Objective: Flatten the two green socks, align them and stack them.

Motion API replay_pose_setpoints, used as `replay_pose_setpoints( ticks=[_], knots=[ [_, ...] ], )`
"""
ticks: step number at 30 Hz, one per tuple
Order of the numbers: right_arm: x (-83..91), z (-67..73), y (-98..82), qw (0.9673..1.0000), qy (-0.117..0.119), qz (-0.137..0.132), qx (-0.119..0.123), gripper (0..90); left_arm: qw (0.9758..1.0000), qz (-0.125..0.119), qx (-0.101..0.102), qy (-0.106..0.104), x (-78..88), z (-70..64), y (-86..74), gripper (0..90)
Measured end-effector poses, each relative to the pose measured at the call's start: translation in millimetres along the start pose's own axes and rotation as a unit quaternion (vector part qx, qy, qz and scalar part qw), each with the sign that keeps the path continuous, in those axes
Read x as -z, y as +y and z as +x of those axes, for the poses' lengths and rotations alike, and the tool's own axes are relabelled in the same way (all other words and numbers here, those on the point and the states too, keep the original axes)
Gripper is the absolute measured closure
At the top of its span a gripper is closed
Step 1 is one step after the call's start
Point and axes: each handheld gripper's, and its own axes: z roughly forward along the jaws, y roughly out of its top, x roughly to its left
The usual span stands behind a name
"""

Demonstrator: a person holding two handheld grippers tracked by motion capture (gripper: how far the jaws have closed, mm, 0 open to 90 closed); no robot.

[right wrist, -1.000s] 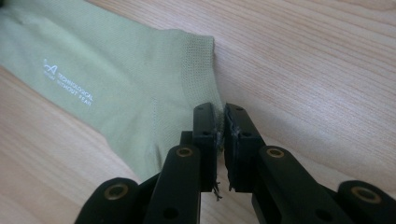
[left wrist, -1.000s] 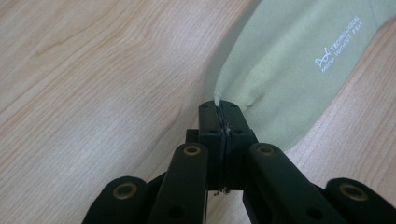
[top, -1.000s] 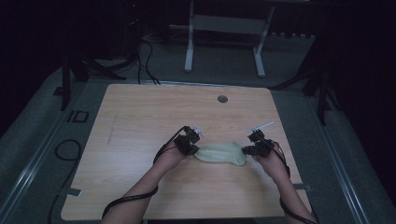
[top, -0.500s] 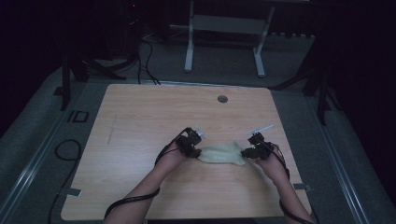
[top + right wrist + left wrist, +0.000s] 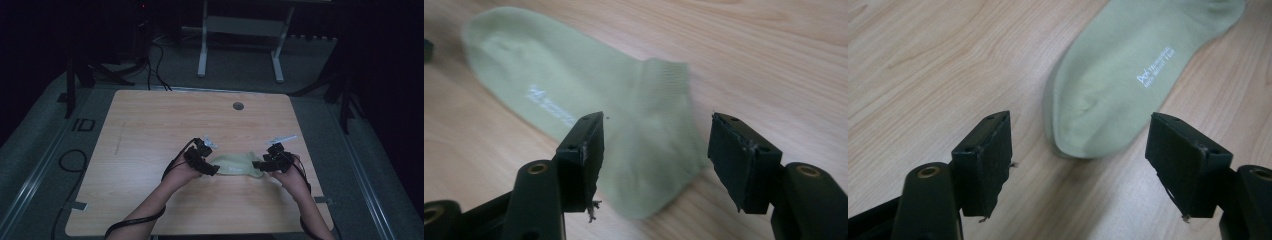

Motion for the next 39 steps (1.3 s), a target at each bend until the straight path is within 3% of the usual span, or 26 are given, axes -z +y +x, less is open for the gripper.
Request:
replay_pose_setpoints(
  ticks=[1,3,5,9,14,16,21,28,39],
  knots=[
    [-1.0,1.1,-0.8,1.0,0.003,0.0,0.0,36.6,0.9999,0.0,-0.01,0.012,0.4,-3.5,-0.7,25.6],
    [-4.5,2.3,-2.4,0.9999,0.005,0.011,-0.001,27.5,0.9998,0.008,-0.013,0.008,0.1,-7.3,-2.1,17.3],
    [-6.3,3.8,-4.5,0.9999,0.015,0.004,0.004,21.8,0.9998,0.007,-0.014,0.014,1.2,-9.4,-4.8,13.6],
    [-7.0,6.2,-8.3,0.9996,0.023,-0.016,0.007,15.5,0.9999,-0.003,0.005,0.012,4.1,-7.9,-11.1,5.7],
    [-6.2,6.5,-12.0,0.9992,0.015,-0.033,0.017,15.1,0.9994,-0.013,0.022,0.023,7.6,-0.9,-22.1,2.4],
    [-5.0,5.8,-13.1,0.9992,0.011,-0.036,0.015,15.0,0.9993,-0.018,0.029,0.017,8.4,2.3,-26.5,2.5],
    [-3.6,4.5,-17.2,0.9992,0.004,-0.036,0.018,15.0,0.9992,-0.022,0.027,0.02,10.0,4.3,-38.1,2.5],
    [0.8,-2.2,-31.7,0.9991,-0.007,-0.042,0.007,15.1,0.9989,-0.021,0.04,0.015,15.3,7.6,-53.5,2.5],
    [11.1,-17.1,-56.3,0.9986,-0.019,-0.049,0.002,14.7,0.9975,-0.029,0.06,0.024,24.1,13.8,-80.8,2.5]
  ],
)
